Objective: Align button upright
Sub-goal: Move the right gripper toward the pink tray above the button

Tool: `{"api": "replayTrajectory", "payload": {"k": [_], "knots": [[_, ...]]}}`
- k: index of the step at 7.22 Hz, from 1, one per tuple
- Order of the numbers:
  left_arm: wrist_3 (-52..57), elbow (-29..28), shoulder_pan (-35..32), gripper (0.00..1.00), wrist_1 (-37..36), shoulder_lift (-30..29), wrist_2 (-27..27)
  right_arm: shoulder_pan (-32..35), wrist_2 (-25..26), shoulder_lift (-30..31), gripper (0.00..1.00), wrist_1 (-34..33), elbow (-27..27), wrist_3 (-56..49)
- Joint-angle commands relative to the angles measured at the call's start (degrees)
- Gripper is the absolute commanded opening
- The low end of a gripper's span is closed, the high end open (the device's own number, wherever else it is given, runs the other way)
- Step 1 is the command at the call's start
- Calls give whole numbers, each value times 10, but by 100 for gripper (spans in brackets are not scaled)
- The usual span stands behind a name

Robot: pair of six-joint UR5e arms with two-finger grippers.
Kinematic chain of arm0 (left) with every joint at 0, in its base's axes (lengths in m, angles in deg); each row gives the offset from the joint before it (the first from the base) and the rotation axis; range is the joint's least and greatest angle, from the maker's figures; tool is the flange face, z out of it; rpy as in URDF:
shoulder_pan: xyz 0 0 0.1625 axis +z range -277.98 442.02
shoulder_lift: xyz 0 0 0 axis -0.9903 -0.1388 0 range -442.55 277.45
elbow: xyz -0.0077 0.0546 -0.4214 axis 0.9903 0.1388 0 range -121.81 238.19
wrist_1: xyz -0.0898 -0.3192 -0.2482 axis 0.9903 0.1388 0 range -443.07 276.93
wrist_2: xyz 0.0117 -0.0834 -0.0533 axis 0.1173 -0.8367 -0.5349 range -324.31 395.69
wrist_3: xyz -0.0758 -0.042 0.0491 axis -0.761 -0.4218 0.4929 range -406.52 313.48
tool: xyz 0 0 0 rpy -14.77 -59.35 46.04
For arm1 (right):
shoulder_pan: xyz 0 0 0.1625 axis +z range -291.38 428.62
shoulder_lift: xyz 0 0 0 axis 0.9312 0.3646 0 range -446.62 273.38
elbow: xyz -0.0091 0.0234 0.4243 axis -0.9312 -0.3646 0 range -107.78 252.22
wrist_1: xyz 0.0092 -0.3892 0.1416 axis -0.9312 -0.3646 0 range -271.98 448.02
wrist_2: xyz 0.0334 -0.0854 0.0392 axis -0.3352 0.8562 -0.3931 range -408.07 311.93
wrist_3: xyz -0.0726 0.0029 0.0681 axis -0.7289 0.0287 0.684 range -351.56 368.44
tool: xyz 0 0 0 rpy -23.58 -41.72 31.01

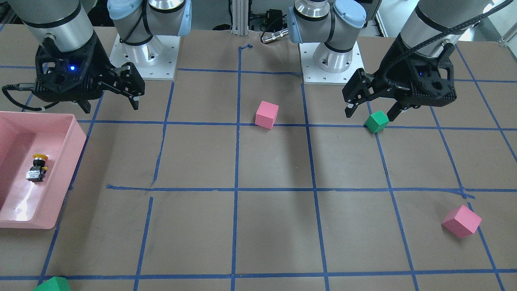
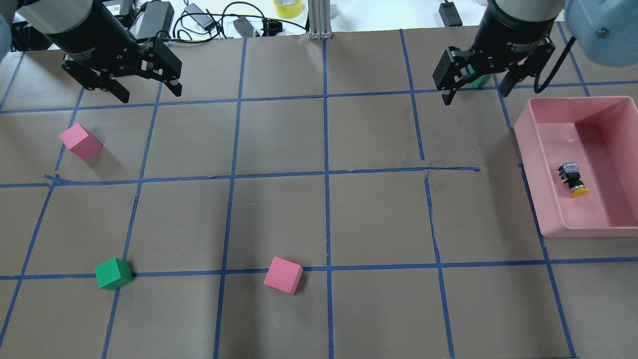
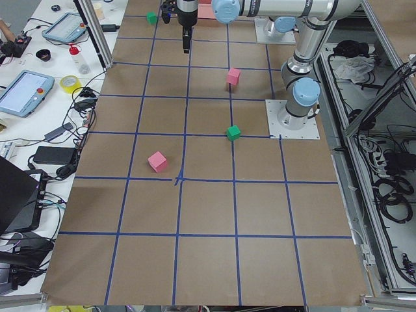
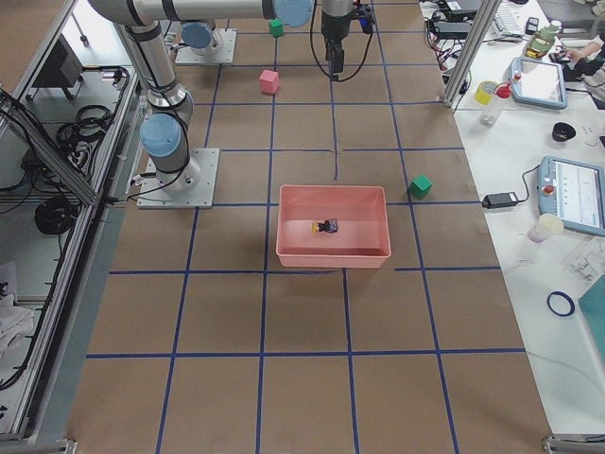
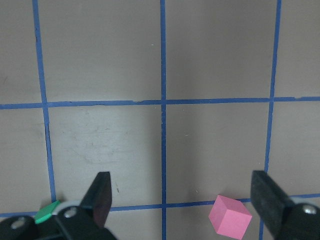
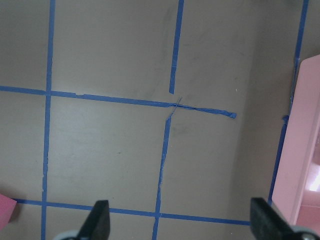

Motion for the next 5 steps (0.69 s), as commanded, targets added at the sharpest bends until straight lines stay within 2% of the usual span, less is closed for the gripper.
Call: {"api": "replayTrajectory", "payload": {"k": [1,2,4,5], "knots": [[0,0,0,100,0,0,0,-2,5,-2,100,-5,-2,0],[0,0,0,100,0,0,0,-11,7,-5,100,-19,-2,-6],[0,0,0,100,0,0,0,-116,1,-8,100,-17,4,-26],[0,0,0,100,0,0,0,-161,0,-11,100,-24,8,-68]]}}
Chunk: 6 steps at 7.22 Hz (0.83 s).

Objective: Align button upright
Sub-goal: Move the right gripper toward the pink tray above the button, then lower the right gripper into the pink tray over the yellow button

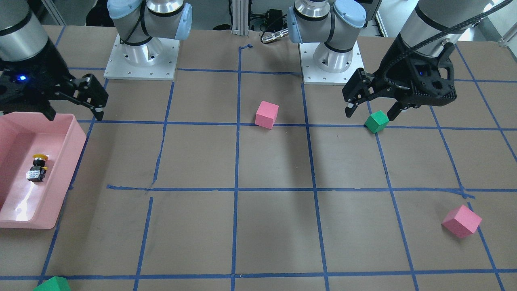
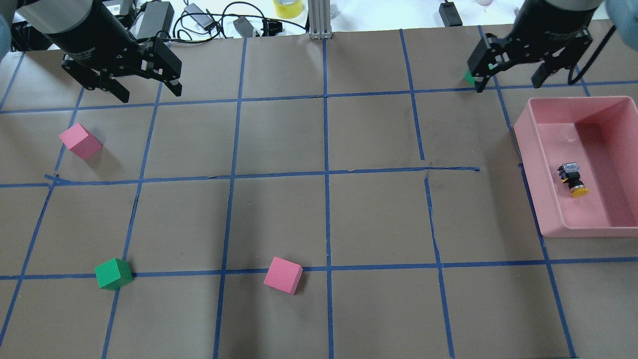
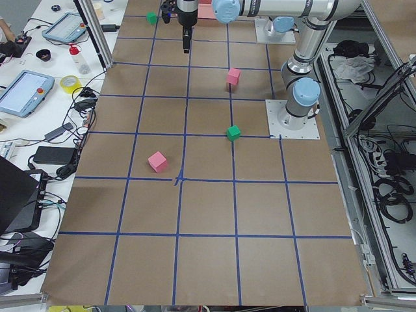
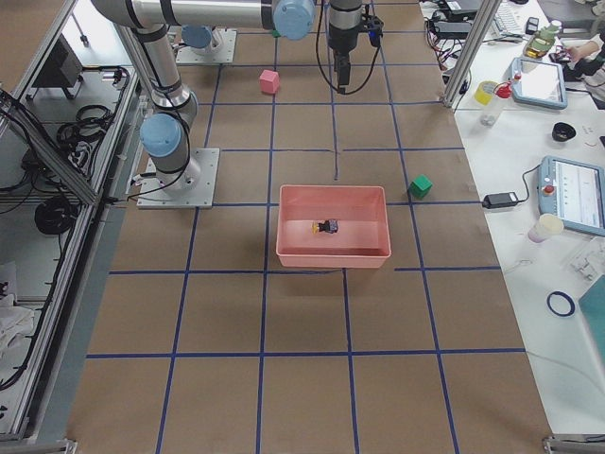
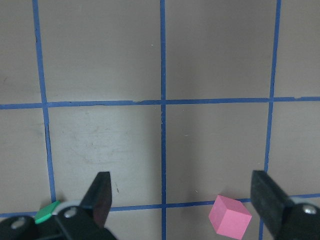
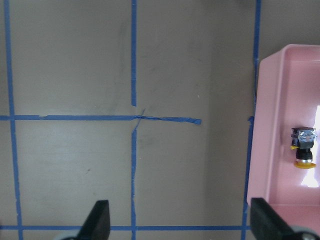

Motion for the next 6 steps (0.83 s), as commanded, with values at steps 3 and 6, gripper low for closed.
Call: {"api": "replayTrajectory", "payload": {"k": [3,6], "knots": [[0,0,0,100,0,0,0,-134,4,-52,100,-49,6,-71],[0,0,0,100,0,0,0,-194,14,-60,100,-116,82,-124]]}}
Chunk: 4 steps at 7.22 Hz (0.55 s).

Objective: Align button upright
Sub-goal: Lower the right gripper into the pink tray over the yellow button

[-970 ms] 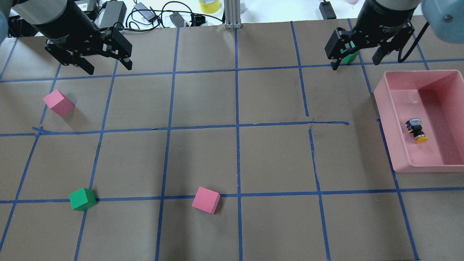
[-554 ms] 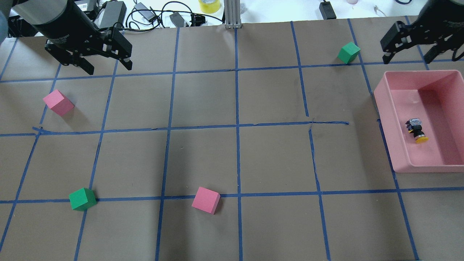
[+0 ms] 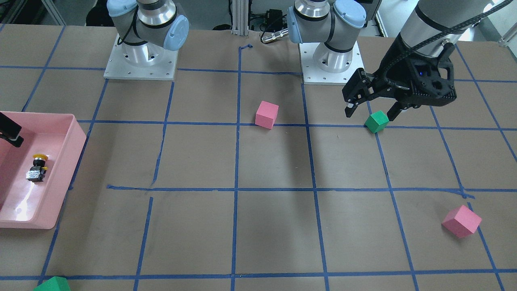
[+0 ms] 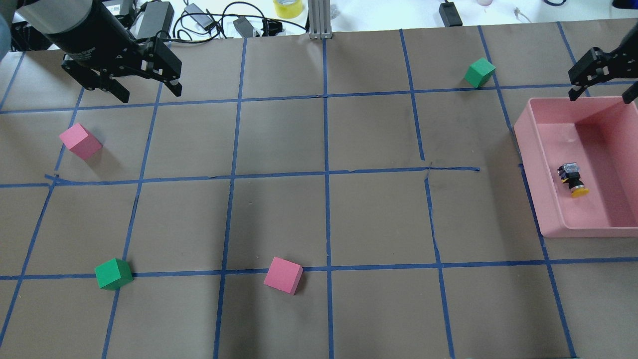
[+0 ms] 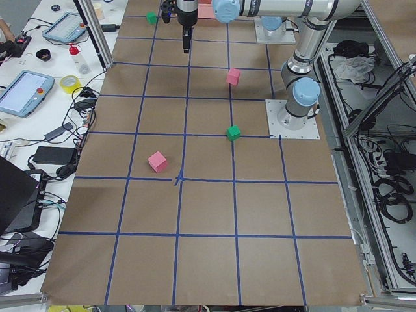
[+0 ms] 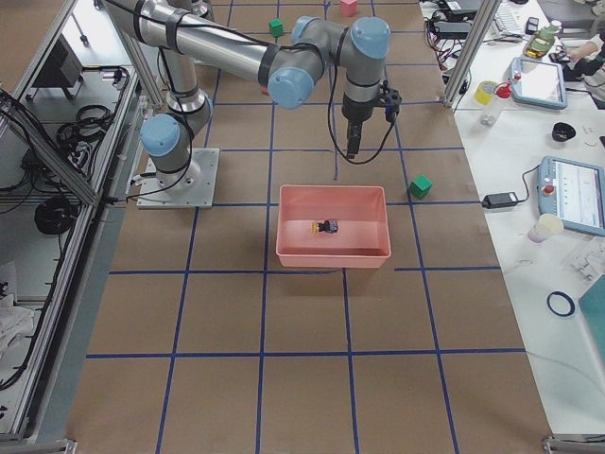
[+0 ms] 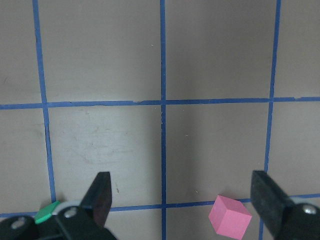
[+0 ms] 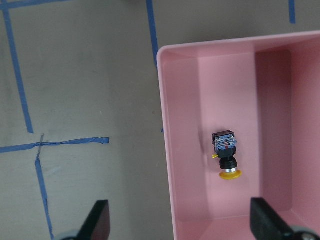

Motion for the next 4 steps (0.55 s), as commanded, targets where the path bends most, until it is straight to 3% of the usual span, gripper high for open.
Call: {"api": "replayTrajectory", "payload": {"k": [1,4], "knots": [[0,0,0,100,-1,0,0,-44,21,-4,100,-84,71,-99],[0,0,0,100,-1,0,0,-75,22,-16,100,-158,154,-110]]}}
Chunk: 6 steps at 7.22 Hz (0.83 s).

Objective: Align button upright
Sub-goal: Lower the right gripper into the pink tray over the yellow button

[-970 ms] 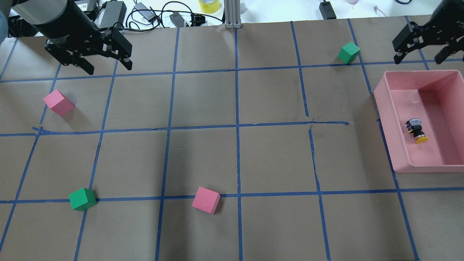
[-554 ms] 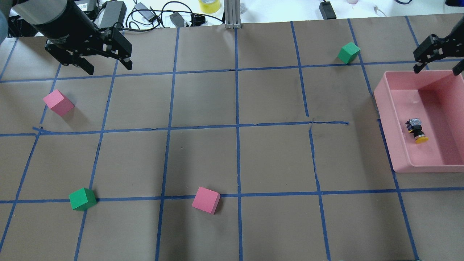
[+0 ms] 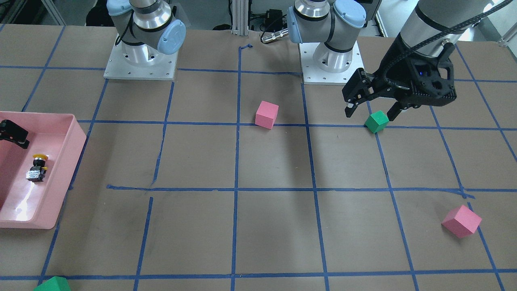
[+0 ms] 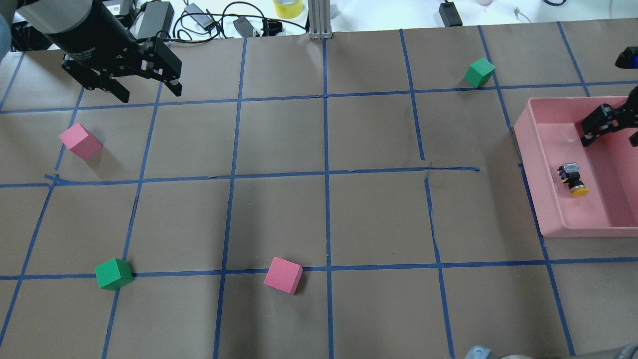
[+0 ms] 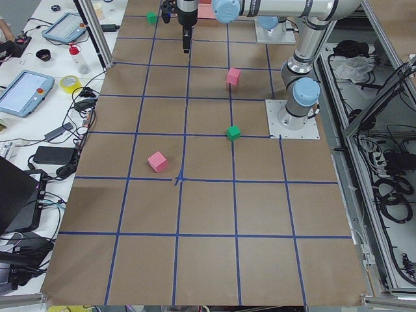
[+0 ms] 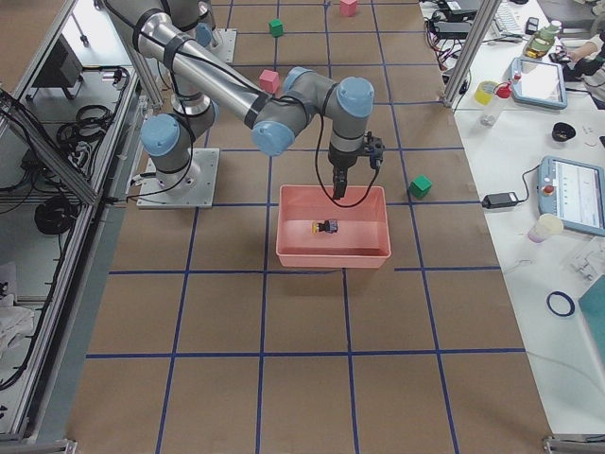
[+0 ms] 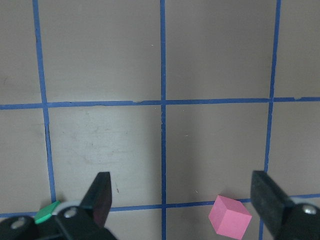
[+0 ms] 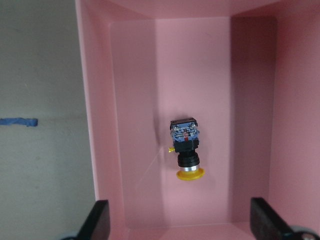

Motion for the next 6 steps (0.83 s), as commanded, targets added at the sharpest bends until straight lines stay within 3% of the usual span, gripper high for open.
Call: {"api": "replayTrajectory", "payload": {"k": [1,6], "knots": [[0,0,0,100,0,0,0,-13,2,-19,100,-58,42,-5],[0,0,0,100,0,0,0,-26,5,-74,100,-74,44,-4]]}}
